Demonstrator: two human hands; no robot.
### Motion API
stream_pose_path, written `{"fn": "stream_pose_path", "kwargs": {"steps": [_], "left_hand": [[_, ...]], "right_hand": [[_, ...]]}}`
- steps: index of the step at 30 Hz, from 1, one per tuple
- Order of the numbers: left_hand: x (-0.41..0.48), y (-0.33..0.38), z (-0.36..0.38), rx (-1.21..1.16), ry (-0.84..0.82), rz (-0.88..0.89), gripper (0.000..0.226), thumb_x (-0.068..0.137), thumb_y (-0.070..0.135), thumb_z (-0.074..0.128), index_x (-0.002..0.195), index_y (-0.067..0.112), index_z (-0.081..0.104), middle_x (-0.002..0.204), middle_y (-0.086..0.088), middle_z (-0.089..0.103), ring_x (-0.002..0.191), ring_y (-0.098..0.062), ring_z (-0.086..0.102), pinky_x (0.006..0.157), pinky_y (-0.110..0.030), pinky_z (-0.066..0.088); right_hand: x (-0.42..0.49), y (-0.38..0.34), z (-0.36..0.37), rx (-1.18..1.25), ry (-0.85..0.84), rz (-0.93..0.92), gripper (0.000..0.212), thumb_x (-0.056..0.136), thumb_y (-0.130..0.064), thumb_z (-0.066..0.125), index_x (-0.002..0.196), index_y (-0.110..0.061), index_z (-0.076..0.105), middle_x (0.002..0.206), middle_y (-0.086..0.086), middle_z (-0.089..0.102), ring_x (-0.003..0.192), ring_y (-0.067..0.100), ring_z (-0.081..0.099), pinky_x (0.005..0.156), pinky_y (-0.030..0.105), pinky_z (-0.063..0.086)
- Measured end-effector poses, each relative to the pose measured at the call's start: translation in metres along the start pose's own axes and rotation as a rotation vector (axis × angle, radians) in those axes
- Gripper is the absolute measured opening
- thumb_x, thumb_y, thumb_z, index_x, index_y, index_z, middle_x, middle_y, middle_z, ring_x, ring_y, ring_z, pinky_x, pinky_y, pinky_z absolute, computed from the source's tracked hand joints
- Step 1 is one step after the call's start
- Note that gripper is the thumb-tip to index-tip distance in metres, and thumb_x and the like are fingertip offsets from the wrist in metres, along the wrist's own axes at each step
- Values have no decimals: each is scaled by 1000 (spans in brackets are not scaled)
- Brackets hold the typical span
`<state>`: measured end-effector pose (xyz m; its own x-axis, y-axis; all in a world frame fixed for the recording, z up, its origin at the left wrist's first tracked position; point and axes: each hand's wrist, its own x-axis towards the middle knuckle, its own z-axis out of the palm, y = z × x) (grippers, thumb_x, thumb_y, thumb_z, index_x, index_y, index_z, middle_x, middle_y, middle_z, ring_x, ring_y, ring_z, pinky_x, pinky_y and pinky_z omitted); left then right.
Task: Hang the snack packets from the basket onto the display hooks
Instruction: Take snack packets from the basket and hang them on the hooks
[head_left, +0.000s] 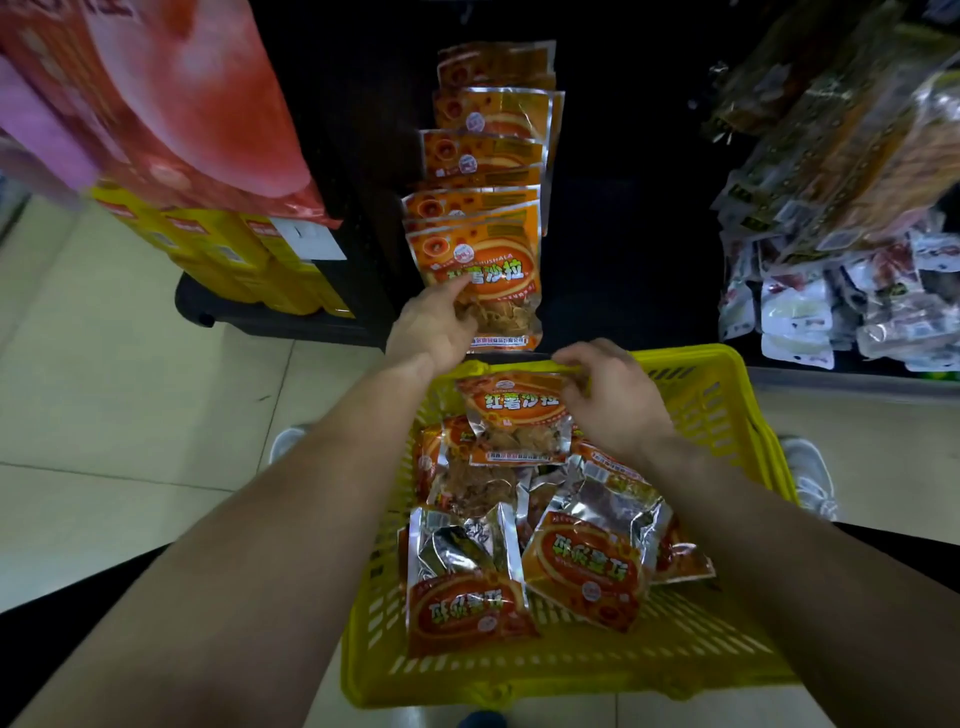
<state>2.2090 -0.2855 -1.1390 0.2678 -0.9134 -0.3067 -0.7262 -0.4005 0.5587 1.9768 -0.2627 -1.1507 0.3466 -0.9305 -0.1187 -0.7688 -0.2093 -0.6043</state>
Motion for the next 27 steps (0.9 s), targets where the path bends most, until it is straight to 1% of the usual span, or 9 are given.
{"fn": "stream_pose_path", "kwargs": {"steps": [5, 9, 13, 15, 17, 21, 24, 26, 27], "left_hand": [[-40, -11, -2, -16, 35, 10, 54, 97, 34, 60, 149, 32, 43, 148, 2, 50, 133, -23, 48, 108, -39, 43], [-74, -18, -1, -16, 93, 46, 49, 94, 32, 62, 142, 32, 50, 141, -1, 56, 126, -23, 53, 101, -36, 45], [-88, -21, -3, -6, 98, 39, 51, 94, 31, 63, 143, 29, 49, 145, -2, 52, 130, -24, 50, 104, -36, 42], [-82, -16, -9, 5, 128, 44, 53, 93, 31, 63, 144, 27, 47, 146, -3, 50, 133, -24, 47, 107, -39, 43], [-70, -6, -17, 27, 167, 97, 57, 92, 30, 64, 146, 27, 44, 147, -1, 48, 134, -24, 45, 108, -43, 43], [-37, 25, -33, 126, 315, 258, 66, 87, 30, 70, 145, 31, 40, 146, 1, 46, 133, -24, 40, 105, -44, 43], [-3, 43, -43, 270, 349, 304, 79, 84, 30, 72, 151, 29, 31, 157, 1, 35, 146, -26, 26, 115, -49, 34], [15, 49, -46, 339, 287, 303, 88, 83, 30, 73, 155, 31, 23, 161, 2, 28, 151, -25, 15, 120, -51, 24], [21, 50, -46, 366, 256, 307, 89, 83, 30, 74, 155, 30, 21, 161, 2, 28, 151, -25, 14, 121, -52, 21]], "right_hand": [[-9, -9, -9, -55, 52, 0, 41, 90, -23, 60, 131, -24, 58, 128, 1, 54, 119, 23, 47, 92, 36, 45], [-20, -10, -18, -43, 57, 50, 47, 92, -25, 59, 138, -23, 51, 132, 4, 51, 124, 26, 44, 98, 41, 45], [-28, -3, -24, -52, 53, 81, 49, 93, -28, 60, 141, -21, 49, 133, 6, 52, 126, 29, 44, 102, 42, 42], [-24, -4, -26, -69, 53, 77, 51, 93, -28, 60, 142, -21, 48, 134, 6, 51, 125, 29, 44, 102, 42, 41], [-12, -9, -27, -71, 64, 41, 54, 92, -27, 60, 144, -20, 45, 134, 6, 50, 124, 28, 44, 102, 42, 41], [38, -32, -37, -43, 136, -37, 66, 89, -32, 63, 149, -21, 36, 142, 6, 42, 129, 31, 41, 101, 44, 43], [85, -49, -45, 8, 171, -85, 79, 83, -39, 67, 150, -24, 29, 146, 5, 37, 132, 29, 38, 101, 44, 42], [110, -54, -50, 9, 154, -115, 86, 78, -38, 70, 151, -25, 26, 147, 5, 35, 134, 29, 37, 104, 44, 40], [120, -55, -51, -8, 131, -127, 90, 77, -37, 71, 153, -24, 24, 149, 4, 33, 135, 28, 35, 105, 43, 39]]}}
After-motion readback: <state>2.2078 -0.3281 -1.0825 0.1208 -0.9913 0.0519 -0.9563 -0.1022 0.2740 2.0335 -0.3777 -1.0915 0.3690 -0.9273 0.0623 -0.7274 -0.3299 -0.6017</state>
